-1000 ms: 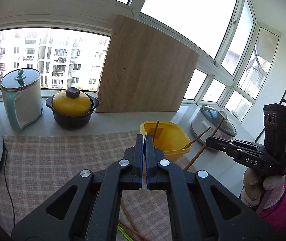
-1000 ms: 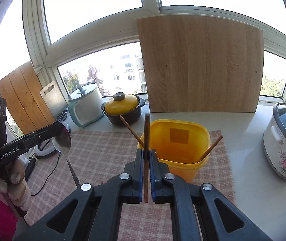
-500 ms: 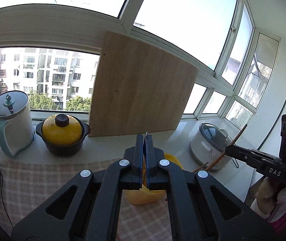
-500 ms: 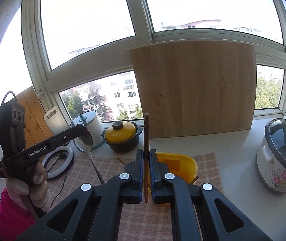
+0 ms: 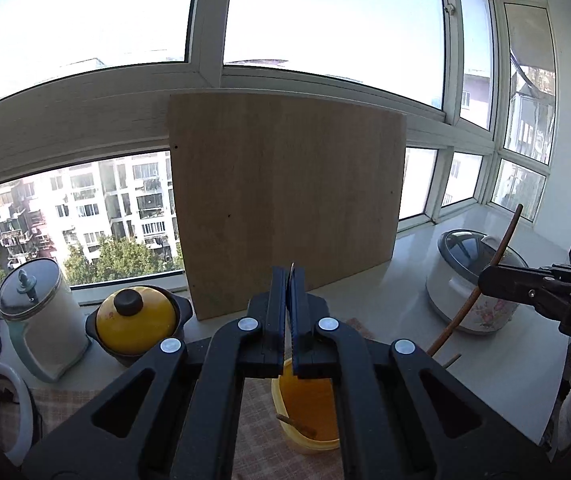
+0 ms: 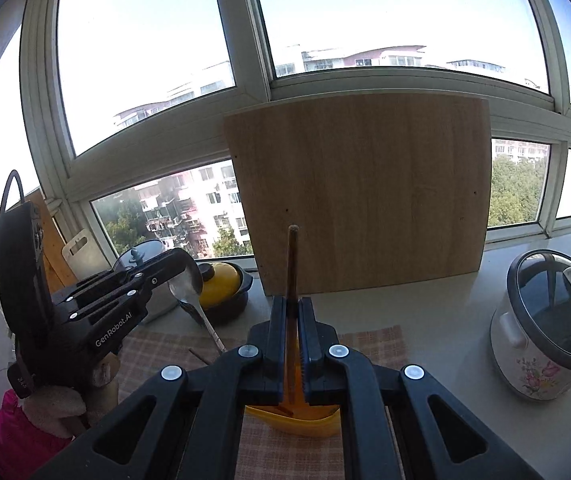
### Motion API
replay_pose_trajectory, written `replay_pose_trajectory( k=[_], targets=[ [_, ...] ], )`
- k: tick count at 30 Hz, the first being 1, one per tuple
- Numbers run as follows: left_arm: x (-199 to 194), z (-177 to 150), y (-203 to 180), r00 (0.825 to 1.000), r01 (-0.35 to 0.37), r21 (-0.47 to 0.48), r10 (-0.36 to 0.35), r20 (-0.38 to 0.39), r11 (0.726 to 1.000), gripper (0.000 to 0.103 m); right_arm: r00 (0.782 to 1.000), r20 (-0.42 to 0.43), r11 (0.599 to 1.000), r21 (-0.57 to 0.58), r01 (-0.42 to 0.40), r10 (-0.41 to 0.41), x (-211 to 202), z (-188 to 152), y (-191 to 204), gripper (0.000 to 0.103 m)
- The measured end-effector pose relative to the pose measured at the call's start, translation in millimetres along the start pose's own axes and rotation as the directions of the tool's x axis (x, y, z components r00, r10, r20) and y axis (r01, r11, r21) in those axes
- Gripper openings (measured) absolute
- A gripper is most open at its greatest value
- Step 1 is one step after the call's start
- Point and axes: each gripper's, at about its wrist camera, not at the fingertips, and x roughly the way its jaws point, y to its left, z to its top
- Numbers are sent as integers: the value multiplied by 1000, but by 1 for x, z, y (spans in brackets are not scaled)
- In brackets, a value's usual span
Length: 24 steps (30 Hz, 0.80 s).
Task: Organize utensils
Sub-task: 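Lower the silver spoon and the chopstick into the yellow bin with both tools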
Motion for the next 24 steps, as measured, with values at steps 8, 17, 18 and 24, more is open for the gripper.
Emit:
replay_pose_trajectory(
  k=[8,17,18,24],
  targets=[
    [24,-20,-28,999,-14,91,18,-38,996,0,998,-63,999,38,25,-22,28,-11,-21,3],
    [26,-32,-29,998,-8,97,14,-61,995,0,992,-125,999,44,26,-21,57,-22,-25,3],
    [26,-34,-29,998,-8,98,14,-64,995,0,991,-134,999,42,29,-23,61,-23,-25,3],
    [30,-46,-30,996,-2,88,10,-91,996,0,984,-178,999,38,33,-26,81,-33,-21,3]
  ],
)
